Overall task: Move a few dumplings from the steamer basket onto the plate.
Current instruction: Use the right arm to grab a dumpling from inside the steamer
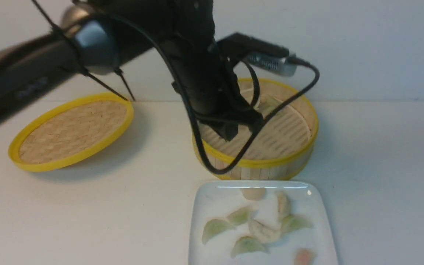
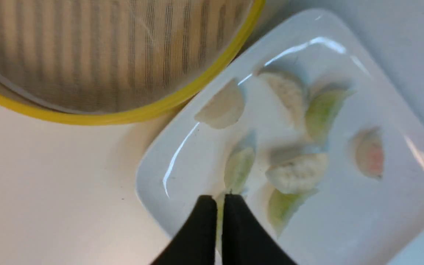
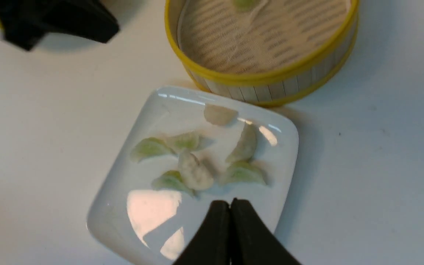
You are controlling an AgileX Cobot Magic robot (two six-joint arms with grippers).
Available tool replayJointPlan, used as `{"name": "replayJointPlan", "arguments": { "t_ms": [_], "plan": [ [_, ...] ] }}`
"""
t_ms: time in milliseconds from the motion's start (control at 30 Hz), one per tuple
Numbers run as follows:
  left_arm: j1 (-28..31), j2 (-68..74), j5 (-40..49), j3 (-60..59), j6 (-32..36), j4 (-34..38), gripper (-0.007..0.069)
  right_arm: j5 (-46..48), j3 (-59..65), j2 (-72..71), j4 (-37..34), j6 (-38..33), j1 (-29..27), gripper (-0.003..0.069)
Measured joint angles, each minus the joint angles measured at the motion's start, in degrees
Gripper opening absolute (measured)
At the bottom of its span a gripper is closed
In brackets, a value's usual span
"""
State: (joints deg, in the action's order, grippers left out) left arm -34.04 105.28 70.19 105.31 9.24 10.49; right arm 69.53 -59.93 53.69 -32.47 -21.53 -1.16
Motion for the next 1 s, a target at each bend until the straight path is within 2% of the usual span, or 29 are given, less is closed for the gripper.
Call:
{"name": "replayJointPlan", "arguments": {
  "t_ms": [133,300,500,667,767,800,1000],
  "plan": [
    [0.0,-8.95,0.26,-1.17,0.0,0.0,-0.0006,0.0,-6.8,9.66,-3.26,-4.39,0.91,-0.0014],
    [0.0,-22.5,0.98,-7.68,-0.66,0.11,-0.0006,-1.48,-16.41,23.54,-3.74,-8.71,7.0,-0.0014],
    [0.0,-34.86,1.8,-18.1,-2.56,0.15,-0.0006,-4.26,-27.34,38.28,0.16,-8.71,13.57,-0.0005],
    [0.0,-44.56,2.04,-24.34,-4.55,0.1,-0.0006,-5.8,-36.32,50.43,4.19,-7.79,17.16,0.0049],
    [0.0,-49.09,2.55,-26.02,-6.06,-0.49,-0.0006,-8.41,-42.42,58.07,5.02,-7.53,19.35,0.0143],
    [0.0,-49.31,2.66,-26.01,-6.17,-0.61,-0.0006,-8.41,-42.74,58.44,5.02,-7.53,19.46,0.0149],
    [0.0,-55.02,2.93,-26.37,-8.83,-3.93,-0.0006,-14.03,-51.08,69.24,5.13,-6.88,21.07,0.0372]
  ]
}}
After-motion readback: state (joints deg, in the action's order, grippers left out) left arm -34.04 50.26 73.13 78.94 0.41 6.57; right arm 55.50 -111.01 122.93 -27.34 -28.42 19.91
